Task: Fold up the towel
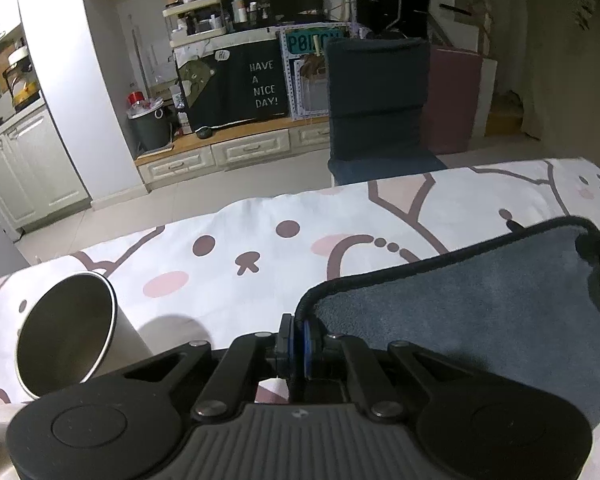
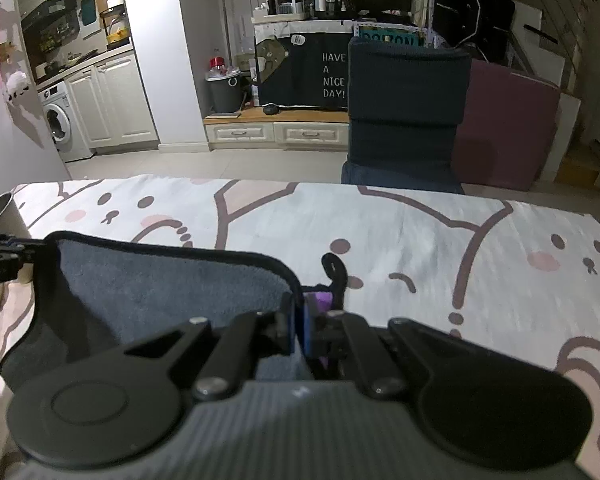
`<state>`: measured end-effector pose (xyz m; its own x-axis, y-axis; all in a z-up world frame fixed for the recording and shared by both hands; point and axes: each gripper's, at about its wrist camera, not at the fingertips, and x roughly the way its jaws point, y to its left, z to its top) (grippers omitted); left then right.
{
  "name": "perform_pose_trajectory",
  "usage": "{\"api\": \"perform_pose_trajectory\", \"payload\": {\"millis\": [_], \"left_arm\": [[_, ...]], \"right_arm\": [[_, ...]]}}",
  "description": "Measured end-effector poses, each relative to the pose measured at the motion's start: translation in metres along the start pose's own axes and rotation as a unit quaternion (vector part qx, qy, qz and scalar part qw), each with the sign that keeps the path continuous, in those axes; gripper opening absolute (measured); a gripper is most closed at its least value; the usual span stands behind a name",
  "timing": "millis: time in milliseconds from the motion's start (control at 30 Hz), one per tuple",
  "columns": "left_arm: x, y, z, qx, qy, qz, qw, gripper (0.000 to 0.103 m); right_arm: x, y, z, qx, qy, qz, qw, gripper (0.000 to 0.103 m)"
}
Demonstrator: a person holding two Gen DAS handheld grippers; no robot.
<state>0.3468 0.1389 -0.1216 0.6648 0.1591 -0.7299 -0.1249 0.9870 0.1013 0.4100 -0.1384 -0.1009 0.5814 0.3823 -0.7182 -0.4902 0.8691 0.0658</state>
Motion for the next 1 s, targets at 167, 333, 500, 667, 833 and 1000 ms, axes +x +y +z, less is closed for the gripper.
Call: {"api": "perform_pose_trajectory", "payload": {"millis": [167, 333, 500, 667, 833, 1000], "left_arm": [[0.005, -0.002, 0.002, 0.004, 0.0, 0.002, 1.0, 0.005], [0.003, -0.002, 0.002, -0.004, -0.001, -0.004, 1.0, 0.01], [0.001, 0.0, 0.001, -0.02, 0.006, 0.008, 0.9998, 0.042], [-0.007, -0.001, -0.002, -0.034, 0.005, -0.002, 0.9994, 0.071], [-0.018, -0.004, -0.003, -0.045, 0.003, -0.016, 0.9988, 0.093], [-0.026, -0.01, -0.003, -0.046, 0.004, -0.023, 0.9986, 0.103]], "right_arm": [[0.005, 0.001, 0.001, 0.002, 0.003, -0.006, 1.0, 0.005], [0.007, 0.002, 0.002, 0.003, 0.005, -0.007, 1.0, 0.007], [0.003, -0.002, 0.001, 0.015, 0.001, -0.003, 1.0, 0.033], [-0.01, -0.005, 0.001, 0.026, -0.012, 0.009, 1.0, 0.062], [-0.019, -0.004, 0.001, 0.03, -0.01, 0.017, 0.999, 0.088], [-0.024, 0.001, -0.001, 0.026, -0.001, 0.019, 0.999, 0.102]]}}
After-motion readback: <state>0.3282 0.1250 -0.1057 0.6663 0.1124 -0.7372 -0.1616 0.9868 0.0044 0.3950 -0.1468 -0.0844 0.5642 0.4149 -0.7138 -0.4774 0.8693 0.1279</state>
